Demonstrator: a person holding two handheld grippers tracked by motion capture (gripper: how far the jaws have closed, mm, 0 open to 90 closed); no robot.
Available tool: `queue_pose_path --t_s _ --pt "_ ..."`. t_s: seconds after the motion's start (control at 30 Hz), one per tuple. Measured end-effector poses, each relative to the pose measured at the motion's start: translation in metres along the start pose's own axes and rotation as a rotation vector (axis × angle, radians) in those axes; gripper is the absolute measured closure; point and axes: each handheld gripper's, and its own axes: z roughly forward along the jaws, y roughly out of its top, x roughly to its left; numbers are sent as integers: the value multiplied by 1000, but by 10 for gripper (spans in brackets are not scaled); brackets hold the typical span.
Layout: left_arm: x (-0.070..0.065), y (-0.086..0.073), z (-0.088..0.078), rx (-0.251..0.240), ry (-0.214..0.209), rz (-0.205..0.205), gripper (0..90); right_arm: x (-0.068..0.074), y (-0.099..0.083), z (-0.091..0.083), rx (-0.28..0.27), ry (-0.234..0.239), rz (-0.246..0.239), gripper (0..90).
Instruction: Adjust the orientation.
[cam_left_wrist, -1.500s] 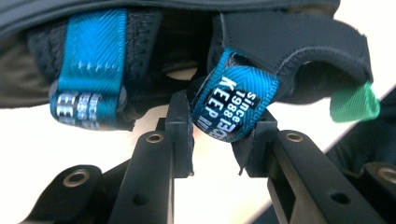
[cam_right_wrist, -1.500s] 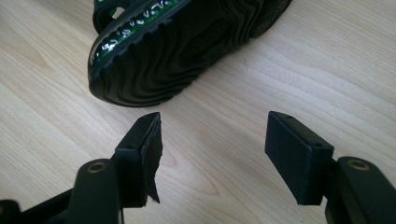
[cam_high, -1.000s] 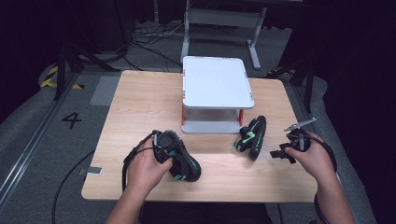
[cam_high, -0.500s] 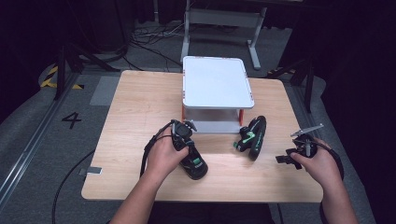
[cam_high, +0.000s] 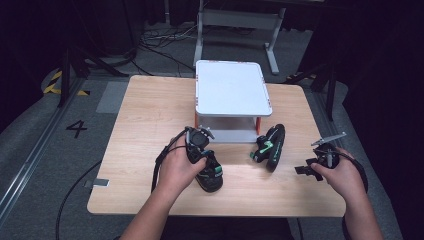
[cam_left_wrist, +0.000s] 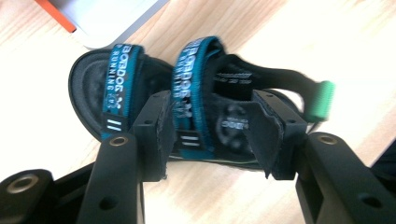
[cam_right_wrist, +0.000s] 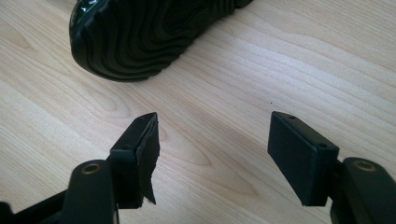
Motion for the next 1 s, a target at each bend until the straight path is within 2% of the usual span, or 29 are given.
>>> queue_pose_path --t_s 0.03,0.07,0.13,0.27,0.3,0.4,0.5,0.57,0.63,0.67,0.73,0.83,1.0 --pt "-11 2 -3 4 -11 32 502 1 0 0 -1 1 -1 343" --pt "-11 2 -3 4 -11 32 497 1 0 0 -1 1 -1 343" --pt "-24 6 -5 15 -24 72 493 1 -2 -3 -3 -3 1 343" --pt "-39 12 -5 16 -64 126 487 0 -6 -6 -7 -5 10 343" --pt "-40 14 -2 19 -76 126 489 -1 -7 -7 -8 -6 12 344" --pt "-38 15 3 27 -74 127 523 -2 -9 -7 -5 -5 16 344" --pt "-38 18 12 61 -95 136 594 -3 -11 -7 -3 -8 20 345" --pt "-39 18 17 89 -105 155 718 -3 -12 -6 1 -13 25 346" --pt "-41 18 18 88 -116 166 820 -3 -13 -6 3 -13 26 346" --pt "-41 18 17 90 -111 166 843 -3 -13 -6 2 -13 26 347" --pt "-43 17 13 86 -91 177 853 -3 -13 -7 -1 -16 24 347" --pt "-42 12 6 75 -73 171 856 -2 -11 -6 0 -12 20 348" --pt "-37 -8 -12 95 -53 156 856 2 0 -2 1 2 -6 347"
